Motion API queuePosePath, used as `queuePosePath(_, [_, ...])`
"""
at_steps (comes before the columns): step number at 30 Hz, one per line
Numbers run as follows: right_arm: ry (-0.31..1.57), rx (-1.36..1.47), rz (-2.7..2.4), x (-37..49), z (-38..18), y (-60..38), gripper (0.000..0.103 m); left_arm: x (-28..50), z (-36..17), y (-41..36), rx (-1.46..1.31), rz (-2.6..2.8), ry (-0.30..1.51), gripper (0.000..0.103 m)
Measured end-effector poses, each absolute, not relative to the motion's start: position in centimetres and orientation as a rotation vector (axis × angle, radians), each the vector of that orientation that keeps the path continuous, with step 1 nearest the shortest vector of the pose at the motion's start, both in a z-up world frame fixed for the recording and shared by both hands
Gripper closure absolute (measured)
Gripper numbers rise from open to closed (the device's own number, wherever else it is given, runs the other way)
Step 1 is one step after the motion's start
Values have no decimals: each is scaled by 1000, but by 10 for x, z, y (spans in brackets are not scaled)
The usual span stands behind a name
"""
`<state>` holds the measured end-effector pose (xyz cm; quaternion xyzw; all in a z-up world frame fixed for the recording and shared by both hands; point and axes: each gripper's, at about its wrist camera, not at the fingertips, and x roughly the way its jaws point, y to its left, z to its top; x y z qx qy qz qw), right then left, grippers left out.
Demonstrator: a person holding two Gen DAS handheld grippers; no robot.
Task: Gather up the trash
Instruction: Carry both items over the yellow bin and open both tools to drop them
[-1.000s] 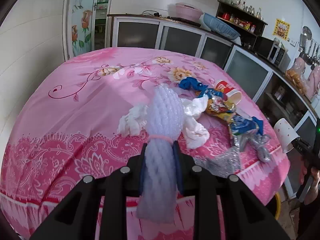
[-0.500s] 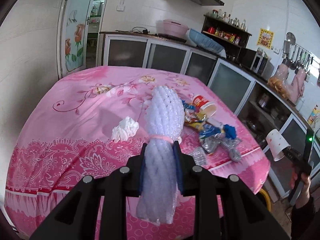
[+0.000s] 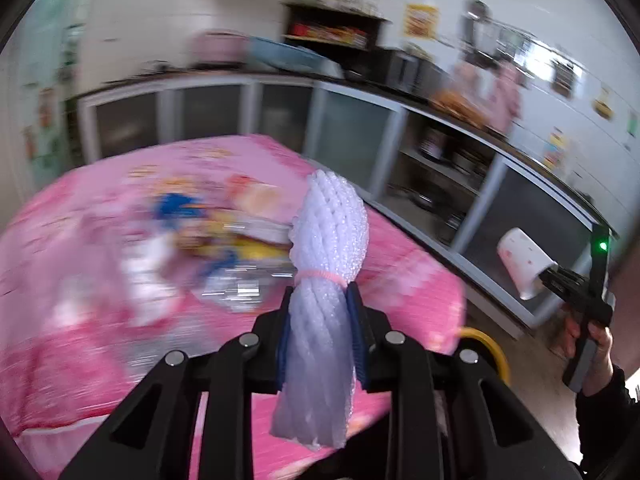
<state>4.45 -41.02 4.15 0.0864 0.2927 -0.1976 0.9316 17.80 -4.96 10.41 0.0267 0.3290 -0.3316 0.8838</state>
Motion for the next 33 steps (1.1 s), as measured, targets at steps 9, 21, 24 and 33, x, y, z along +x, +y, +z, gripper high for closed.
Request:
queuePosePath(9, [624,220,-603,-31,15,-477,99,147,68,-209,203,-976,735,79])
queuePosePath(21, [743,326,-711,-67,-55,-531,99,109,-3,-376,385,-1167,885,79])
queuePosePath(24, [786,352,-721,-67,-75,-541,99,100,-30,-403,451,-1186,931,79])
queuePosePath(33, [978,462,-743,-59,-148,-569,98,87,-111,-467,614,-1167,1057,79])
